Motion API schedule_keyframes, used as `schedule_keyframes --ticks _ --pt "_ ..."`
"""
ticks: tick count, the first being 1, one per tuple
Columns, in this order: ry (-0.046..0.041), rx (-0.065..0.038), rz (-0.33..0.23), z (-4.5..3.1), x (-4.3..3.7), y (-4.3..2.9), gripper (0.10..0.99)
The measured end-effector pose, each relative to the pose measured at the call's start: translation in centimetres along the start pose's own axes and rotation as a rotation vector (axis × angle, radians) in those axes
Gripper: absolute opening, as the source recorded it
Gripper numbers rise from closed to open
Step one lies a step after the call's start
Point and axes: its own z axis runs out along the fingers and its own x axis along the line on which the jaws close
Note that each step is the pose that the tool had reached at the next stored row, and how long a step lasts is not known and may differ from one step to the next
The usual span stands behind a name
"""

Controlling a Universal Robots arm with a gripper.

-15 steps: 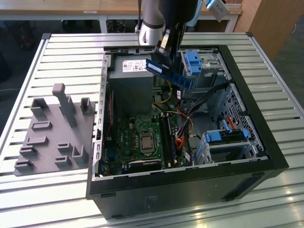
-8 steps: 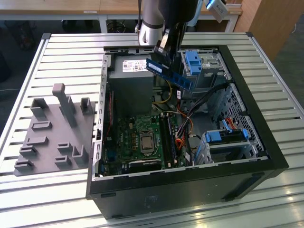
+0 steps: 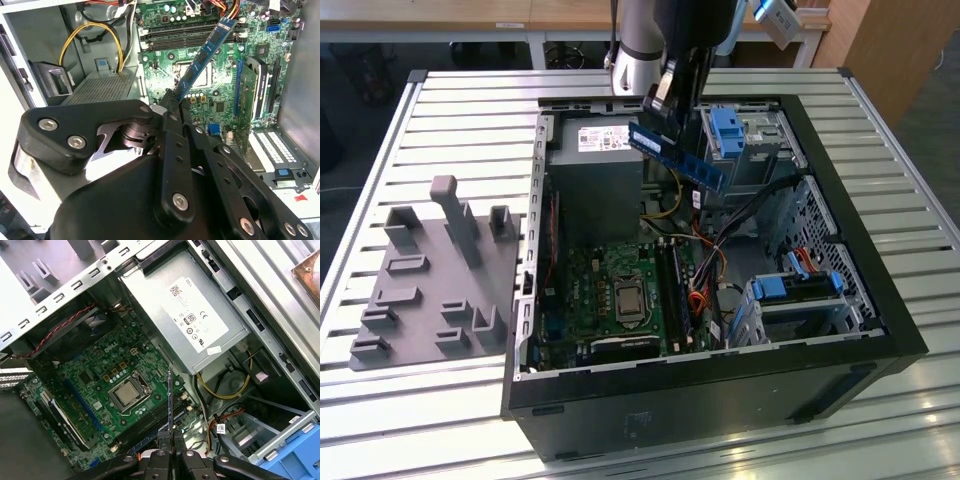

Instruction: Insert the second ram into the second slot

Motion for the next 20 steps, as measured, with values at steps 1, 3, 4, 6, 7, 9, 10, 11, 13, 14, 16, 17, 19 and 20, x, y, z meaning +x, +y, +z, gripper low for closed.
schedule_keyframes --ticks 1,3,4,6,7,9,10,11,13,14,16,17,19,20 --pt "-0.0001 0.000 0.004 0.00 0.00 0.00 0.137" --pt "-0.0004 0.000 0.011 0.00 0.00 0.00 0.137" --pt "-0.0006 0.000 0.014 0.00 0.00 0.00 0.137" --pt "-0.0008 0.000 0.022 0.00 0.00 0.00 0.137" --pt "-0.0010 0.000 0.026 0.00 0.00 0.00 0.137" --pt "-0.0012 0.000 0.033 0.00 0.00 0.00 0.137" --pt "-0.0014 0.000 0.037 0.00 0.00 0.00 0.137" --pt "-0.0015 0.001 0.041 0.00 0.00 0.00 0.137" --pt "-0.0018 0.001 0.048 0.00 0.00 0.00 0.137" --pt "-0.0019 0.001 0.052 0.00 0.00 0.00 0.137" --pt "-0.0022 0.001 0.060 0.00 0.00 0.00 0.137" --pt "-0.0024 0.001 0.063 0.00 0.00 0.00 0.137" --pt "-0.0026 0.001 0.071 0.00 0.00 0.00 0.137" --pt "-0.0028 0.001 0.074 0.00 0.00 0.00 0.137"
